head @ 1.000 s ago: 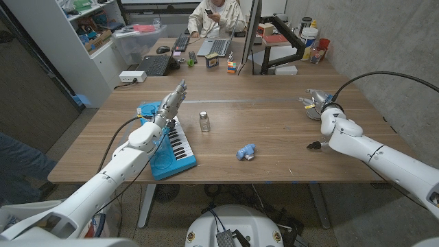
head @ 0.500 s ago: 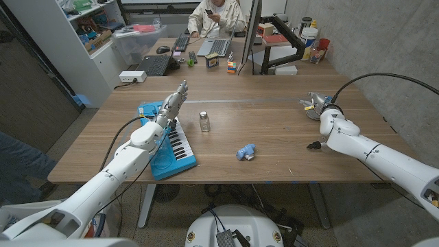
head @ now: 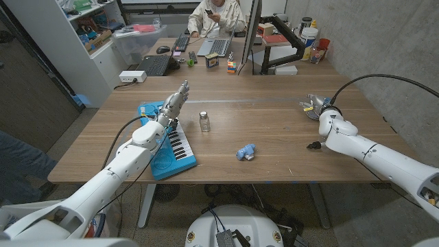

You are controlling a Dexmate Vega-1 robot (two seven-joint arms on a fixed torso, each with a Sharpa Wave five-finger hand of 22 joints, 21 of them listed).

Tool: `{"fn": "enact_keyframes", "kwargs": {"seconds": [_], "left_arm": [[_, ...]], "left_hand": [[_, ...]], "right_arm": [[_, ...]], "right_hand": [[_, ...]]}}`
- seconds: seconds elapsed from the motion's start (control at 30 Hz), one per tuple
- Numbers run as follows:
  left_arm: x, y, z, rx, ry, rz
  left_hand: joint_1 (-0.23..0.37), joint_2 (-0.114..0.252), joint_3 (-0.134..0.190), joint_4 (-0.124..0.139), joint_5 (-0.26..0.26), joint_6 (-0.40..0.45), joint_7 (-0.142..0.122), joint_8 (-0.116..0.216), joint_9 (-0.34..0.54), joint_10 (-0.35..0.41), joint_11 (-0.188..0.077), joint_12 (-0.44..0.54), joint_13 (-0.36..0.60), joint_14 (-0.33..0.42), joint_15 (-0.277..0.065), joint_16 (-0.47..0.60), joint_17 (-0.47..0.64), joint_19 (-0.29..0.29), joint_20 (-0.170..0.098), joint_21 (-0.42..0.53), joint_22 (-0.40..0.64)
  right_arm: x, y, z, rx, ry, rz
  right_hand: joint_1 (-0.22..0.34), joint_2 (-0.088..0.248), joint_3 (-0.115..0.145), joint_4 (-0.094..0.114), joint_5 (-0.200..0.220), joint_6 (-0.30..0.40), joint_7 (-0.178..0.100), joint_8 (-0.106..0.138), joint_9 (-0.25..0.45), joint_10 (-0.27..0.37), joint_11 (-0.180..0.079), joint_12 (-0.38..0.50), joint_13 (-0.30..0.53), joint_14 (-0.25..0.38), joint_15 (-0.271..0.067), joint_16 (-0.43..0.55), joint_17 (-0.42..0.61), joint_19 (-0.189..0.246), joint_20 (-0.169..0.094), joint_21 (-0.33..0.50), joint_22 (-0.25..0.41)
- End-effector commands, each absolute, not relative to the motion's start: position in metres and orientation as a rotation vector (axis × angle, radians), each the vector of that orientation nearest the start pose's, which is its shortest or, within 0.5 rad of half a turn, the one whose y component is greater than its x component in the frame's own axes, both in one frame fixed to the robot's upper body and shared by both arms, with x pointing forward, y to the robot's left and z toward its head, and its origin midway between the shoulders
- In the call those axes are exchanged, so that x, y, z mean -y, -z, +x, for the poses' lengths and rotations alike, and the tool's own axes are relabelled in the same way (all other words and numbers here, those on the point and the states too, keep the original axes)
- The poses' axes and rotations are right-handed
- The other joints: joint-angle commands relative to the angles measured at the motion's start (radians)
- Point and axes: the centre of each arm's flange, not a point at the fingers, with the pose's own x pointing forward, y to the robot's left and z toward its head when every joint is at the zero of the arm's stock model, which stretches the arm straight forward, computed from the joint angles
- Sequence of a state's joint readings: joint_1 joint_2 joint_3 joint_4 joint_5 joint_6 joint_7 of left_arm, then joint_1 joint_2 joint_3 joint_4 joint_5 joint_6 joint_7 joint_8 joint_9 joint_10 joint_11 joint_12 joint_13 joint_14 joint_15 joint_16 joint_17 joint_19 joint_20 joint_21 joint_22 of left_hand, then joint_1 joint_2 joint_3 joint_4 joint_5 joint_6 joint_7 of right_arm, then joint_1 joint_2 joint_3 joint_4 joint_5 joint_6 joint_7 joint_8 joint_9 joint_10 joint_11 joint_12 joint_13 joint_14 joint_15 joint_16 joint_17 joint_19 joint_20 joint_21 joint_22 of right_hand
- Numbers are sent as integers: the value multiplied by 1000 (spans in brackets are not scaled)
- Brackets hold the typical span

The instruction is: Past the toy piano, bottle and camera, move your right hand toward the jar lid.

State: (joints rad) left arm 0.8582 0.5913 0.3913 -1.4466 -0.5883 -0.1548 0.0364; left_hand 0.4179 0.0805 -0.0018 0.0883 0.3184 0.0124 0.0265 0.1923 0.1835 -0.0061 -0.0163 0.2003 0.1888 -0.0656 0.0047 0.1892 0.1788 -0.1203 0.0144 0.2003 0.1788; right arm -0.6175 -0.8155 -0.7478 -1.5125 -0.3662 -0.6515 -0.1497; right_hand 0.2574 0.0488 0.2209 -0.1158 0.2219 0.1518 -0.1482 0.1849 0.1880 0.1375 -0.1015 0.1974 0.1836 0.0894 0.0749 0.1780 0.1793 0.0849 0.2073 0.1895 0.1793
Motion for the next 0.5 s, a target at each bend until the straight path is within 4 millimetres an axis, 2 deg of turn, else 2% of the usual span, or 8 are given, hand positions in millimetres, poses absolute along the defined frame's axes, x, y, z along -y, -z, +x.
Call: {"fn": "enact_keyframes", "kwargs": {"seconds": [0.03, 0.4, 0.5], "left_arm": [[-279, 16, 644, 546, 210, 89], [-272, 14, 652, 548, 219, 87], [-271, 13, 653, 551, 221, 87]], "left_hand": [[10, 4, -6, 4, 4, 0, 4, 3, 4, 3, -2, 4, 1, 1, 6, 2, 6, -4, 9, 4, 5], [11, 4, -8, 4, 3, 1, 4, 4, 4, 3, -5, 4, 1, 2, 8, 2, 6, -5, 11, 4, 5], [11, 4, -9, 4, 3, 1, 5, 4, 4, 2, -3, 4, 1, 2, 7, 2, 6, -5, 11, 4, 5]], "right_arm": [[357, 5, 663, 114, 411, -1344], [357, 3, 668, 121, 403, -1347], [358, 2, 668, 123, 407, -1350]], "right_hand": [[2, -13, -2, 2, -3, -1, 0, 6, 2, 7, 4, 6, 4, 8, 4, 10, 1, 3, 7, 4, 3], [2, -12, -3, 2, -4, 1, 1, 8, 2, 8, -3, 8, 4, 11, 0, 11, 1, 10, 6, 7, 3], [2, -12, -3, 2, -5, 2, 1, 8, 2, 9, 1, 8, 4, 12, 0, 11, 1, 12, 6, 8, 3]]}}
